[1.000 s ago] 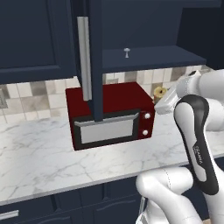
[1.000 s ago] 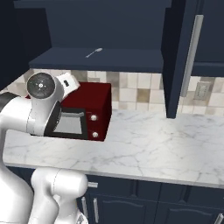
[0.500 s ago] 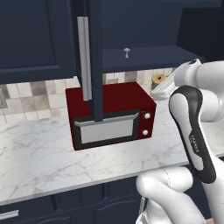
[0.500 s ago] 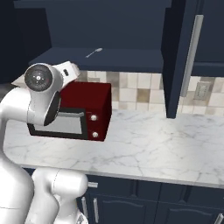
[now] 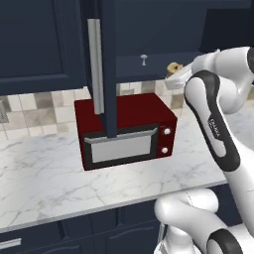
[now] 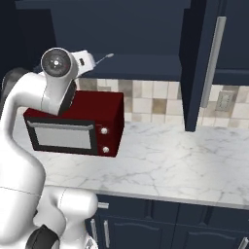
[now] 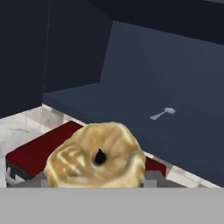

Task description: Pick the candle and candle from the dining table and place them in the open cabinet. Close the cabinet after placing the objects.

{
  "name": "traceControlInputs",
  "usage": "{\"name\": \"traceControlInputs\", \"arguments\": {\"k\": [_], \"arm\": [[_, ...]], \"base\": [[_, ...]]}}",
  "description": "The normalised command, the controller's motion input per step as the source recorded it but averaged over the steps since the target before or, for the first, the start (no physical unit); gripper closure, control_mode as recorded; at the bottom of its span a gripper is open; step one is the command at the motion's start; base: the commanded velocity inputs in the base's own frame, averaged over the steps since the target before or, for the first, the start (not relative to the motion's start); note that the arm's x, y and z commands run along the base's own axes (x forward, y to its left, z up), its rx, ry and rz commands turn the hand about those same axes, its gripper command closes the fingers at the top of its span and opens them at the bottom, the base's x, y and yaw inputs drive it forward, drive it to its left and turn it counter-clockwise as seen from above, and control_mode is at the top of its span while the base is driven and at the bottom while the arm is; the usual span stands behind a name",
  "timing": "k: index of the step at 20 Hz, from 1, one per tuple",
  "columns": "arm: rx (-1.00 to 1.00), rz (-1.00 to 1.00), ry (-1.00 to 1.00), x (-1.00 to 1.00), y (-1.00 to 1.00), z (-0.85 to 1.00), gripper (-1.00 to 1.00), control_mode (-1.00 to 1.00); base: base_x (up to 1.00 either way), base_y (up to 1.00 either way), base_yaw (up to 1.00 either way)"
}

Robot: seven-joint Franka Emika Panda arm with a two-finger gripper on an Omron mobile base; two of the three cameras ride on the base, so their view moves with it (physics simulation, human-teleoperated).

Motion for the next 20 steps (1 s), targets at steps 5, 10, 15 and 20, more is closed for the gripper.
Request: {"name": "traceControlInputs", "arguments": {"k": [5, 10, 15, 20], "arm": [[0.13, -0.07, 0.02, 0.53, 0.06, 0.09, 1.0, -1.0], [0.16, -0.07, 0.02, 0.46, 0.08, 0.06, 1.0, -1.0], [0.14, -0.03, 0.03, 0.34, 0.11, 0.0, 1.0, -1.0], [0.03, 0.0, 0.06, 0.32, 0.16, 0.0, 1.0, -1.0]], "base": [[0.0, 0.0, 0.0], [0.0, 0.0, 0.0], [0.0, 0.0, 0.0], [0.0, 0.0, 0.0]]}}
